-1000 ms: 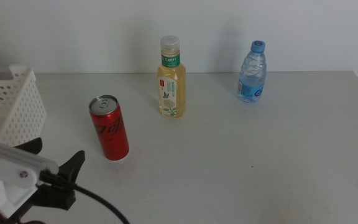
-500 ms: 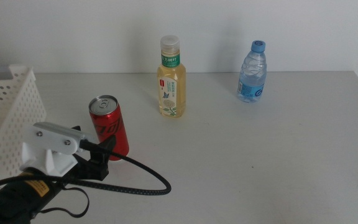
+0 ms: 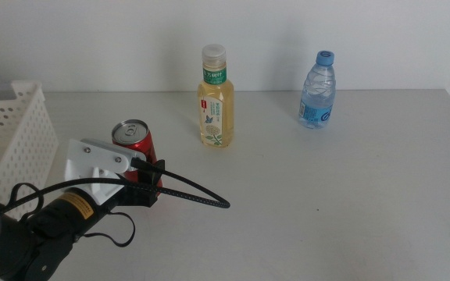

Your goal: Use arms to grab the bottles and put them into the dustbin to the left of the table.

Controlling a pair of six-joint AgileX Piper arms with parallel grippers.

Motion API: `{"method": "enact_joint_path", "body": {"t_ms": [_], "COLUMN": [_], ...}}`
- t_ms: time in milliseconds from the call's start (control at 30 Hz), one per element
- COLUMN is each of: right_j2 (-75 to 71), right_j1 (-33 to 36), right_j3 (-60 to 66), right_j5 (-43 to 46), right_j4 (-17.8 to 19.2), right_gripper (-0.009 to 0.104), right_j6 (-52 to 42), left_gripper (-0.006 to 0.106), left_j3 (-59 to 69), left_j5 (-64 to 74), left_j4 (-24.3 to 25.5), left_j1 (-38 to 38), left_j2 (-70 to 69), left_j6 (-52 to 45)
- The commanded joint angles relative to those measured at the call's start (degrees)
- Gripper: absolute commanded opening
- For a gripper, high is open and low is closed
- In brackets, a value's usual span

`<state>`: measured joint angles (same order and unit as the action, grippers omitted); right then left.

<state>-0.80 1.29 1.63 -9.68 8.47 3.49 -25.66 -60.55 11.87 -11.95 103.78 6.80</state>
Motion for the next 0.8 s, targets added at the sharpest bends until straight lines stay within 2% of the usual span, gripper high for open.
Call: {"method": "enact_joint_path", "body": {"t_ms": [0, 133, 200, 400, 533, 567, 767], "right_j2": [-1.18, -1.18, -1.18, -1.18, -1.18, -1.18, -1.18], "right_j1": [-0.09, -0.09, -0.09, -0.09, -0.09, -0.09, -0.09], "right_j3": [-0.57, -0.57, -0.57, -0.57, -0.57, -0.57, -0.57], "right_j5": [4.53, 4.53, 4.53, 4.53, 4.53, 4.53, 4.53], "right_j4": [0.49, 0.49, 0.49, 0.49, 0.49, 0.49, 0.49], "right_gripper": [0.094, 0.094, 0.094, 0.094, 0.094, 0.094, 0.094], "right_j6": [-0.25, -0.25, -0.25, -0.25, -0.25, -0.25, -0.25], "left_gripper": [0.086, 0.079, 0.070, 0.026, 0.002, -0.001, -0.002], "left_j3": [-2.01, -3.24, -4.12, -5.38, -5.22, -5.22, -6.66], "left_j5": [-4.77, -5.22, -5.22, -4.80, -3.08, -1.74, 16.98], "left_j4": [-0.71, -1.01, -1.01, -0.65, -0.58, -0.58, -5.28], "left_j1": [0.03, 0.03, 0.03, 0.03, 0.03, 0.03, 0.03], "left_j2": [-0.52, 1.18, 1.72, 1.96, 0.72, -0.41, -10.72], "left_j6": [0.88, 0.88, 0.88, 1.44, 2.81, 3.30, 2.77]}}
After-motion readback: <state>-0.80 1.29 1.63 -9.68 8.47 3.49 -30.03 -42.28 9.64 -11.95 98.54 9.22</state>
